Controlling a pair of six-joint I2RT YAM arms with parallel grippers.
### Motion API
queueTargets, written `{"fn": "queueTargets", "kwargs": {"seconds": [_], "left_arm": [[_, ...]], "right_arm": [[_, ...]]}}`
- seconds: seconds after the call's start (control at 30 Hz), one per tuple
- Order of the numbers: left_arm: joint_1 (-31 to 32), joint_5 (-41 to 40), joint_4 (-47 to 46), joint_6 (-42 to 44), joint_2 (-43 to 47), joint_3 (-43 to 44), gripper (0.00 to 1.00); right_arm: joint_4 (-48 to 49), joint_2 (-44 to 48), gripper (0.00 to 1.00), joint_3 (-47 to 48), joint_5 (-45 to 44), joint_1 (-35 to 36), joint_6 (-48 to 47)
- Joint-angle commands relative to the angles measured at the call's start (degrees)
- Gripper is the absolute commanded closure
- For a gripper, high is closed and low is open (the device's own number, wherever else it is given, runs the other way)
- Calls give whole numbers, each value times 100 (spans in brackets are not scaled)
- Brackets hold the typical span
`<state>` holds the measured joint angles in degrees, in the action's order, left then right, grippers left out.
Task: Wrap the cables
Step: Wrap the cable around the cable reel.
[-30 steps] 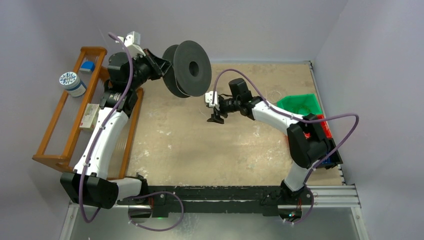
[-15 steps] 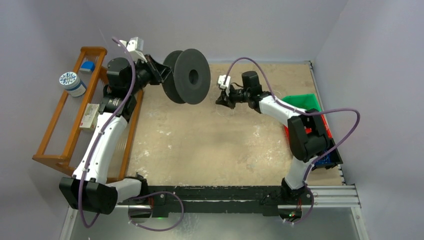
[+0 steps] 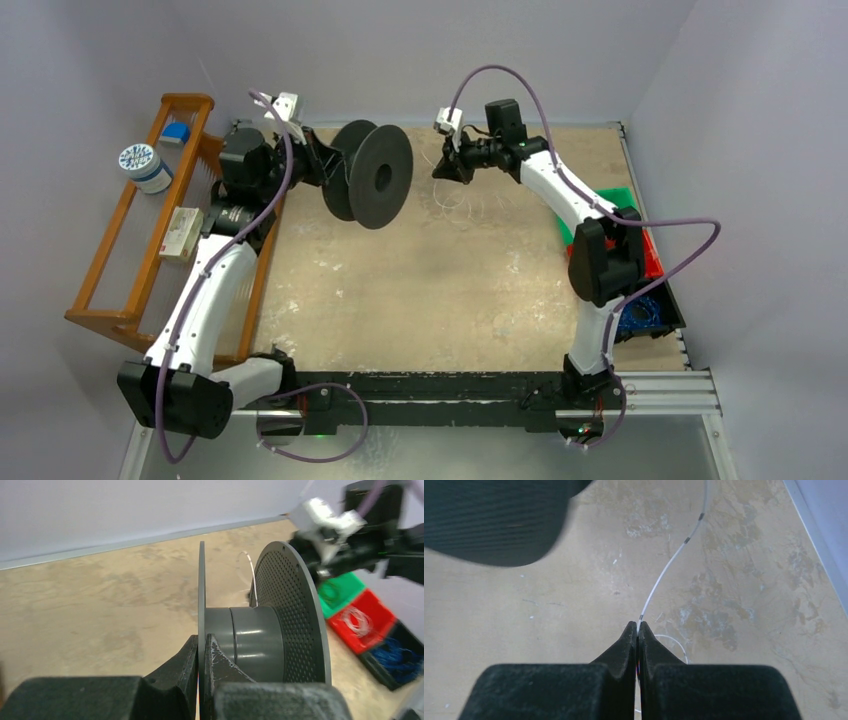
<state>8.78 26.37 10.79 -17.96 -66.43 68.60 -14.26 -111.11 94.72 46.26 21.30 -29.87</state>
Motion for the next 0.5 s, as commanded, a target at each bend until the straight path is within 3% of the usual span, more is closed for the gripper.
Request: {"fn": "queueTargets", "kwargs": {"seconds": [0.0, 0.27, 0.47], "left_arm": [[149, -1261, -342, 693, 98, -89, 100], [1245, -3136, -538, 1429, -102, -396, 100], [1478, -4586, -849, 1372, -450, -663, 100]], "right_arm": [[-1011, 254, 100, 740, 565, -2, 50], [-1148, 69, 100, 1403, 1631, 51, 544], [-1098, 260, 100, 1408, 2280, 428, 684]]}}
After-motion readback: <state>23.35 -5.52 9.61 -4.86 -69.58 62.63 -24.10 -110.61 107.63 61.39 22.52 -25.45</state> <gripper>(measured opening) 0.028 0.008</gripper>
